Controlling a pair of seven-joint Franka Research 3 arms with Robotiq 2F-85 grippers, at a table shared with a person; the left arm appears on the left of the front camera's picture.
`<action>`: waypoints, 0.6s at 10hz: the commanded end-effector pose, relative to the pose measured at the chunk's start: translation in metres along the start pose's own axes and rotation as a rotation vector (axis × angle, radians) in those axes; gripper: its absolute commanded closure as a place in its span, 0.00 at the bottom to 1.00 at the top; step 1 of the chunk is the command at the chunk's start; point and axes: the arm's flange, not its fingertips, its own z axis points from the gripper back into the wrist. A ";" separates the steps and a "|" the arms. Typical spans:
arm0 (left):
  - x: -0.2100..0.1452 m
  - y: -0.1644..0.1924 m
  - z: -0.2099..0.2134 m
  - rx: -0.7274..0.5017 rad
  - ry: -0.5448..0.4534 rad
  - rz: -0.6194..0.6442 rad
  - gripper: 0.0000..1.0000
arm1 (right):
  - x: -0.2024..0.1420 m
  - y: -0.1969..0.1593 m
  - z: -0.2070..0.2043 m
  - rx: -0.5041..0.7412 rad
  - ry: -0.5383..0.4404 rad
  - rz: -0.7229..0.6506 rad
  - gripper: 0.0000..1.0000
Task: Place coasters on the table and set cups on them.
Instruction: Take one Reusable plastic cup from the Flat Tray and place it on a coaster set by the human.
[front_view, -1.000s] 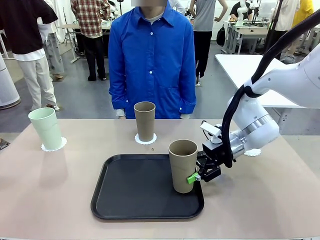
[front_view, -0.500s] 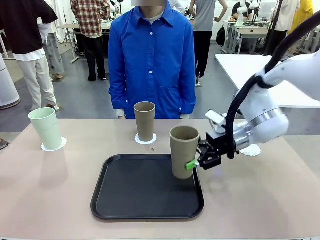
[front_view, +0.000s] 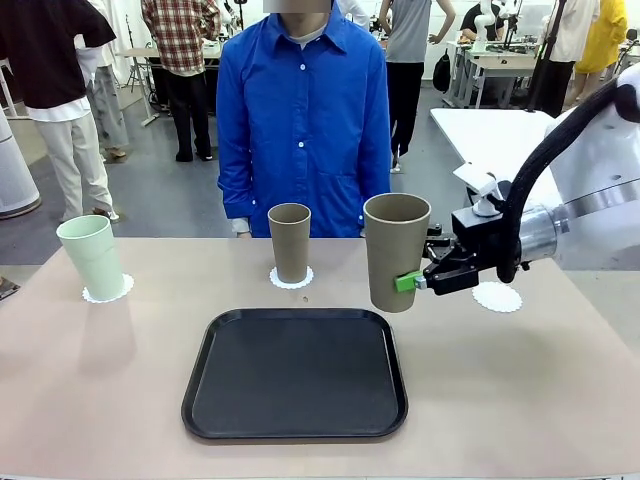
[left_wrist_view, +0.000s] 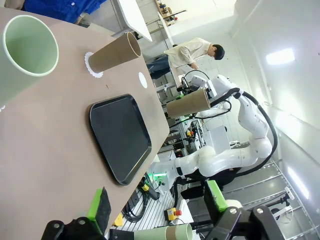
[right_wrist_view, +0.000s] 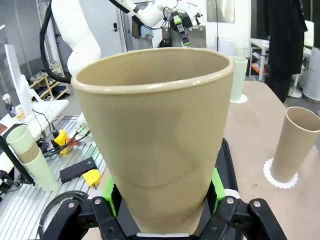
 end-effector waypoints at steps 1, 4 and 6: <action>-0.003 -0.003 -0.001 -0.010 -0.010 -0.013 0.00 | -0.008 -0.006 -0.003 0.009 -0.011 0.027 1.00; -0.003 -0.003 -0.001 -0.010 -0.010 -0.013 0.00 | -0.001 0.000 0.028 -0.033 -0.033 0.004 0.18; -0.003 -0.003 -0.001 -0.010 -0.010 -0.013 0.00 | 0.007 0.005 0.094 -0.170 -0.087 -0.028 0.18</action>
